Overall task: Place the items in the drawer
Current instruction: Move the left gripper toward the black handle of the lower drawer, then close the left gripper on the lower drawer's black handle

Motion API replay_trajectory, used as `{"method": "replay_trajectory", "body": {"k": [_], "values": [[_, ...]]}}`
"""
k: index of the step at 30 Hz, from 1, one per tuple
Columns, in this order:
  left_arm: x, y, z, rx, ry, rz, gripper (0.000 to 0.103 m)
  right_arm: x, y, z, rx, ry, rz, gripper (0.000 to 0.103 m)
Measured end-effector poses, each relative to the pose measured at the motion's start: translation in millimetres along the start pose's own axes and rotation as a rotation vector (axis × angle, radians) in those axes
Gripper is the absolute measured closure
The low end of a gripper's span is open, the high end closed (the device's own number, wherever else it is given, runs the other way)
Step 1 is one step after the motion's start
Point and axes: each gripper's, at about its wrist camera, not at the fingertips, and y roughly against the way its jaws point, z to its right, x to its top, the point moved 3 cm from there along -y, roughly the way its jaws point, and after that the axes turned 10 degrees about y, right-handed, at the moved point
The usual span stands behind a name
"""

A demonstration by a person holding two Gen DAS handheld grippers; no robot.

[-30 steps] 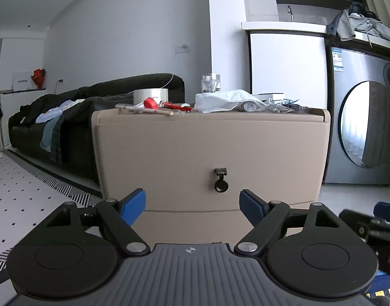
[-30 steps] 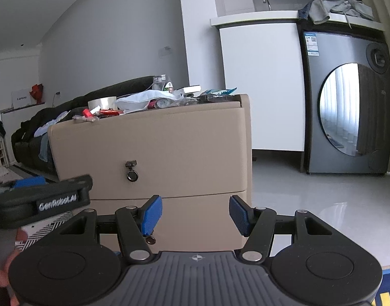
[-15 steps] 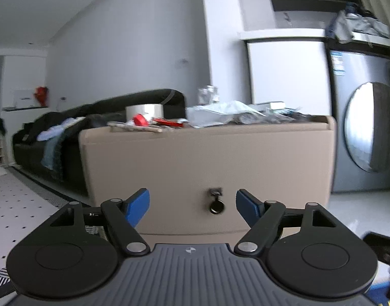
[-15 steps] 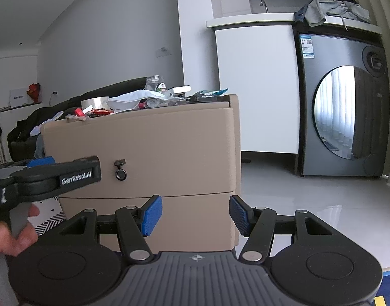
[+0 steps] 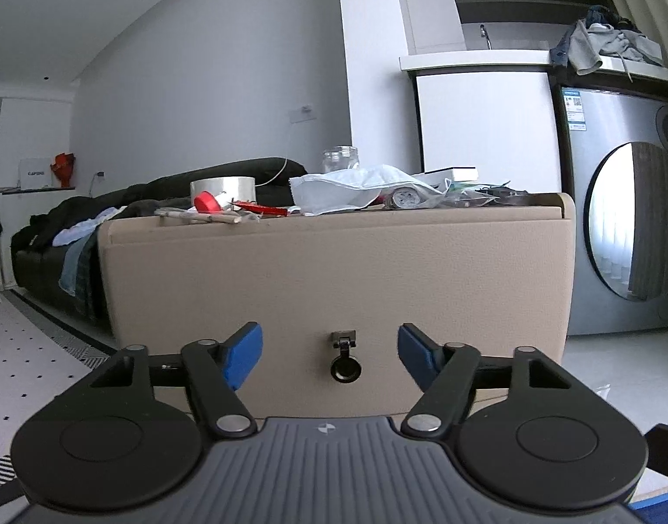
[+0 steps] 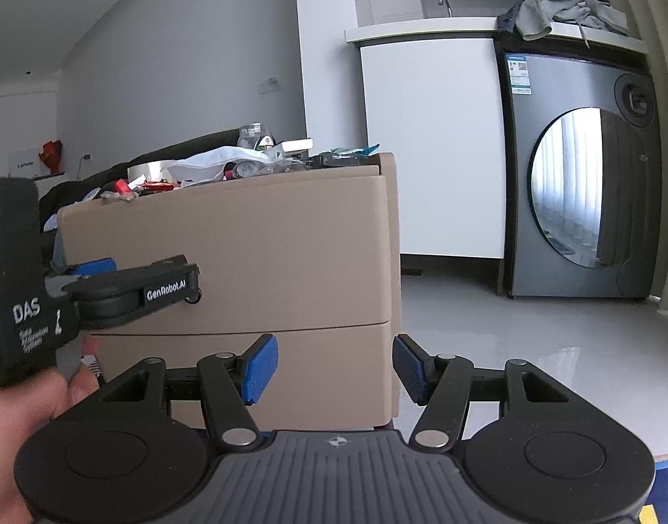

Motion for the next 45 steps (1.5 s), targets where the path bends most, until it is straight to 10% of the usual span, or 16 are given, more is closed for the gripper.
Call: {"method": "replay_trajectory", "body": {"k": [25,30,45], "values": [[-14.0,-42.9,9.6,0.001,0.023,-0.002,0.057,-2.5,-5.7,3.0,0.005,-0.016,-0.008,0.041],[-17.0,-48.7,10.2,-0.001,0.020,-0.023,0.079,-4.0,-7.6,4.0,0.004,-0.014,-0.015,0.041],[-17.9,-61.1,7.8,0.032,0.024,-0.042,0.079,-6.4,-9.2,6.4,-0.004,-0.016,-0.026,0.041]]}}
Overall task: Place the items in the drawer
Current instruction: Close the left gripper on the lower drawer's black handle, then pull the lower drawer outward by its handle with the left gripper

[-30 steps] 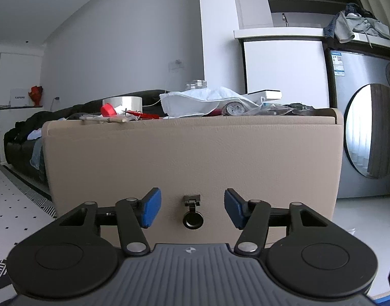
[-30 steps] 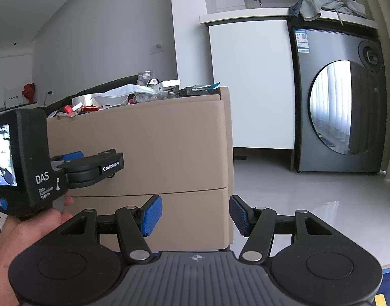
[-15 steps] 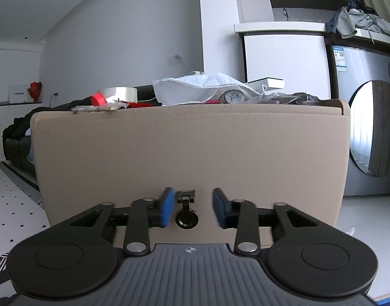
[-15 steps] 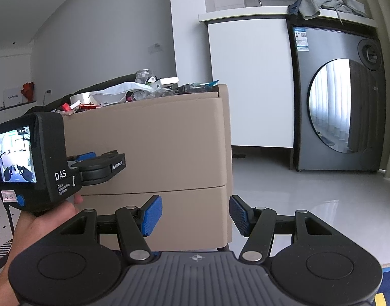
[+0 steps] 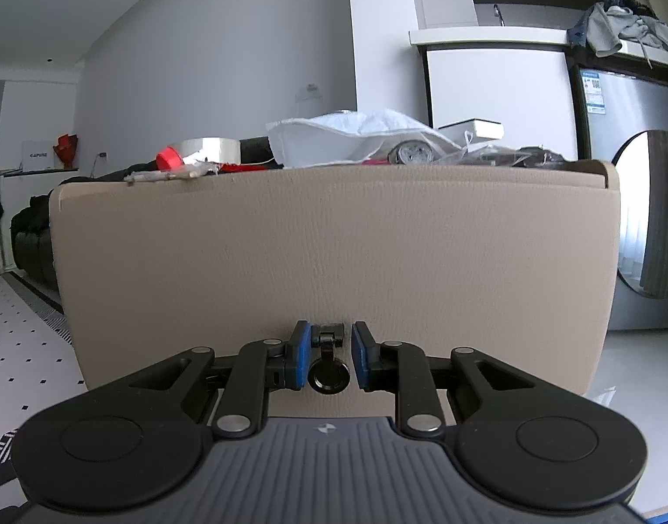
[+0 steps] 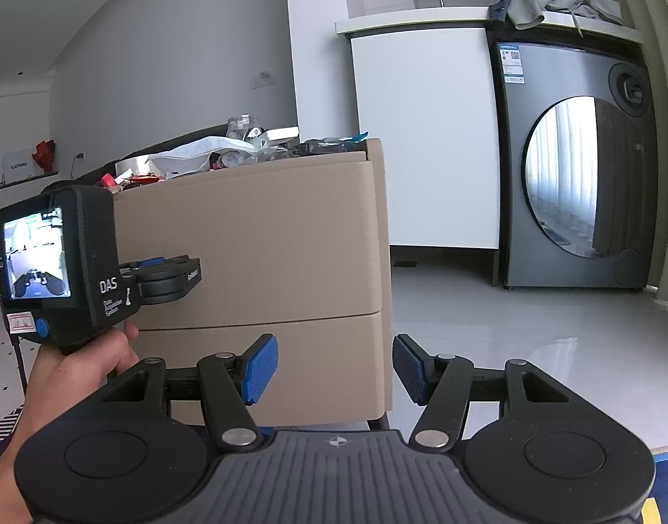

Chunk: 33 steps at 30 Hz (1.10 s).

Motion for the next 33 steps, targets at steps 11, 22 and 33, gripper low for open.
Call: {"method": "replay_trajectory", "body": {"k": [11,22,33], "values": [[-0.9,-2.7,-2.9,-0.005,0.018,-0.002,0.084,-0.1,0.1,2.6,-0.005,-0.004,0.000,0.041],[-3.0,-3.7,-2.1,-0.002,0.006,0.002,0.085,3.3,2.6,0.0,-0.001,0.003,0.008,0.041],[-2.4,-3.5,-4.5,-0.014,0.019,-0.003,0.086,7.0,5.8,0.5,-0.004,-0.002,0.018,0.041]]}}
